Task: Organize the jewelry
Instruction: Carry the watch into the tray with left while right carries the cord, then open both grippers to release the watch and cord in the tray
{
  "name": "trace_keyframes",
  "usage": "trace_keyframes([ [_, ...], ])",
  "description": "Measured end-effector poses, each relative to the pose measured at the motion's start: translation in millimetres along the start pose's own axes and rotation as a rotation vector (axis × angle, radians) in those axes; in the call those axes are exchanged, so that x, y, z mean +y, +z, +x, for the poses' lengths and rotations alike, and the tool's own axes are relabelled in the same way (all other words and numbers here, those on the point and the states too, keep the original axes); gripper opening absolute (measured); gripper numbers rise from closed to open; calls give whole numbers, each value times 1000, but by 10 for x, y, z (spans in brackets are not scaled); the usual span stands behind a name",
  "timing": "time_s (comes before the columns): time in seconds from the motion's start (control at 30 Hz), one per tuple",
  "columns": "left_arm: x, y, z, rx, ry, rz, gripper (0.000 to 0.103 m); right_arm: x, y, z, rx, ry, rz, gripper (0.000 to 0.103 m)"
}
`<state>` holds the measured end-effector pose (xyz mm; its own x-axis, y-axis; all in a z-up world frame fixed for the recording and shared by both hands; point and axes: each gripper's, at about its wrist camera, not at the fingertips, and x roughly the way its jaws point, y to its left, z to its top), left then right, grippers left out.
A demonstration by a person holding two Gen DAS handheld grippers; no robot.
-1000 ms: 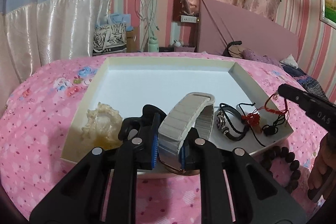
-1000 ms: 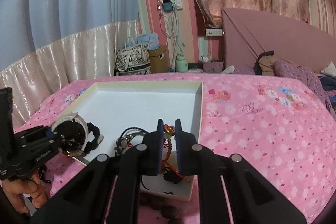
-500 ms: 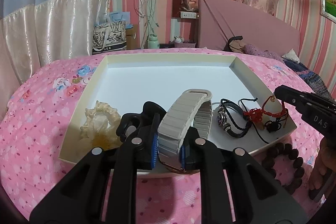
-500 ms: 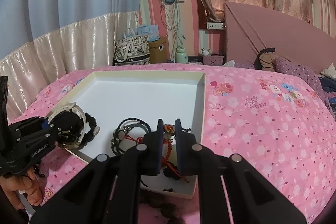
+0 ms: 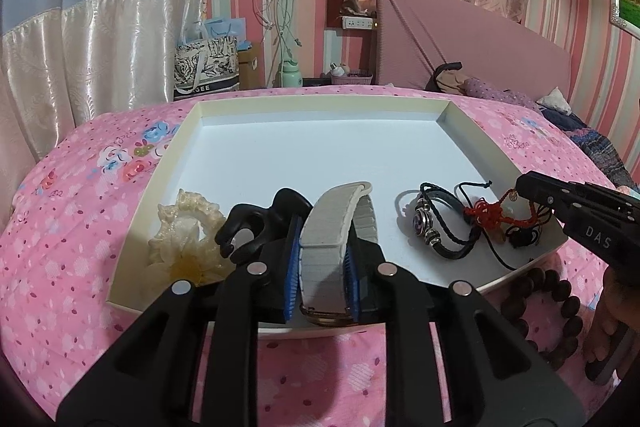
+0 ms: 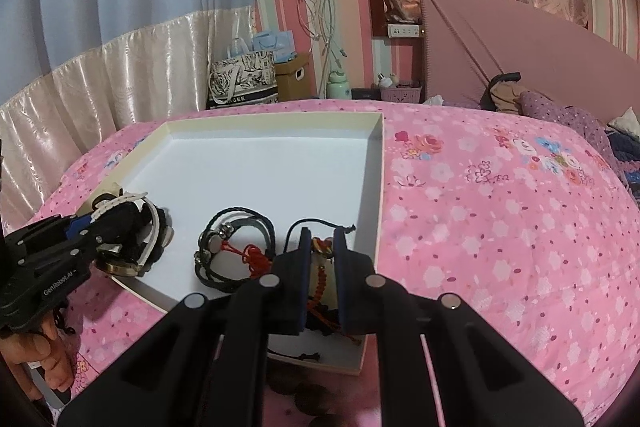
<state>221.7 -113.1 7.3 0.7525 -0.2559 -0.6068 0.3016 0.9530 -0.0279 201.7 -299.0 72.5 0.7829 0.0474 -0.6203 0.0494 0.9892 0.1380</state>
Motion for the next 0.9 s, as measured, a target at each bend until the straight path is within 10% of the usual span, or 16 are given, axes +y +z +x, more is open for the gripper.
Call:
trace_keyframes([
  [0.63,11,-13,0,-8,12,-5,29,-6,-18,27,-2,-8,4,11],
  [0.9,-14,-23,-79,-50,36,0,74,-24,-22,14,-11,-16,11,13],
])
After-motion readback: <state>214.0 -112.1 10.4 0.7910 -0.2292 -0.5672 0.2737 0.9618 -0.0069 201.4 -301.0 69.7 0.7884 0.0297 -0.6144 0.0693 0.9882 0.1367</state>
